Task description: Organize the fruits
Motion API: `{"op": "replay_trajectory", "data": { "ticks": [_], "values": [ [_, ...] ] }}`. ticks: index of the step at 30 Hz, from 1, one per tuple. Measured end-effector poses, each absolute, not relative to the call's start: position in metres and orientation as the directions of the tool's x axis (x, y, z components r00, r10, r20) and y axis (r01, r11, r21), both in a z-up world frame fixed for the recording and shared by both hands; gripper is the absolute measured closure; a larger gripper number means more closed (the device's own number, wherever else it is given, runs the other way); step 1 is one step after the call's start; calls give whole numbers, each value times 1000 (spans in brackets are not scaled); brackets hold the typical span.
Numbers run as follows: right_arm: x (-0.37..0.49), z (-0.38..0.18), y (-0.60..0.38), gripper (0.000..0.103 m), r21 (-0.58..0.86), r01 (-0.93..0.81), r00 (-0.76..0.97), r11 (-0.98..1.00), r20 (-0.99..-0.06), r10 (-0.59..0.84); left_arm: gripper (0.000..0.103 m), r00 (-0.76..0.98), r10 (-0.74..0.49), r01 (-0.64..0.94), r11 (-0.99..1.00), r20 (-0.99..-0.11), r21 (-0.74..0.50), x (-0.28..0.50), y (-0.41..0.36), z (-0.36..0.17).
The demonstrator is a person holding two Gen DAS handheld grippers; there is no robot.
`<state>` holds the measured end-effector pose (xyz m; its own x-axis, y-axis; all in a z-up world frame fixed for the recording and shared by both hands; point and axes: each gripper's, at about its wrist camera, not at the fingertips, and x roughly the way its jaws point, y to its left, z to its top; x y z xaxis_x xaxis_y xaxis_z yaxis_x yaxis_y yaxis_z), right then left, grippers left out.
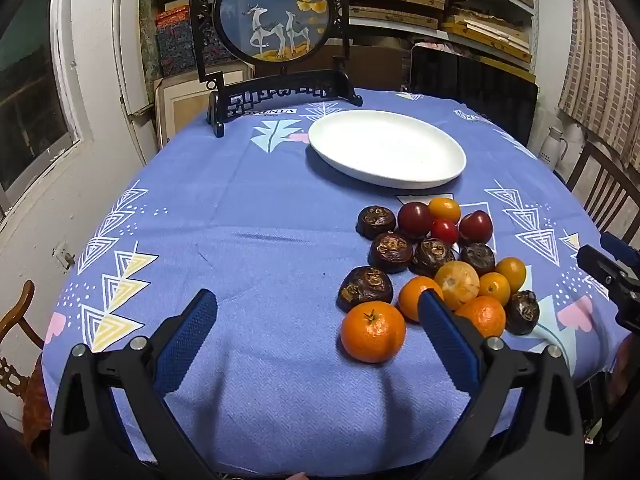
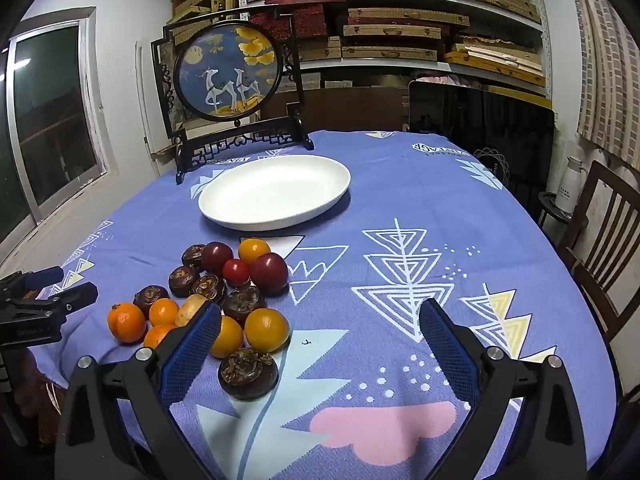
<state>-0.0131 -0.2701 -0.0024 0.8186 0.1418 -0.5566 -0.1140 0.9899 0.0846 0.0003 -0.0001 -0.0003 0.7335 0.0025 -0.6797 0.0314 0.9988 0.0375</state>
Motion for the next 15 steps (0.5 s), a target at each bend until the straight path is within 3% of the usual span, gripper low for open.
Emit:
{"op": "replay_trajectory", "data": {
  "ticks": [15],
  "values": [
    [-14,-6,-273,4,90,-131,815,987,-558,159,4,736,-11,46,998,-677,33,-3,-1,2]
  ]
}}
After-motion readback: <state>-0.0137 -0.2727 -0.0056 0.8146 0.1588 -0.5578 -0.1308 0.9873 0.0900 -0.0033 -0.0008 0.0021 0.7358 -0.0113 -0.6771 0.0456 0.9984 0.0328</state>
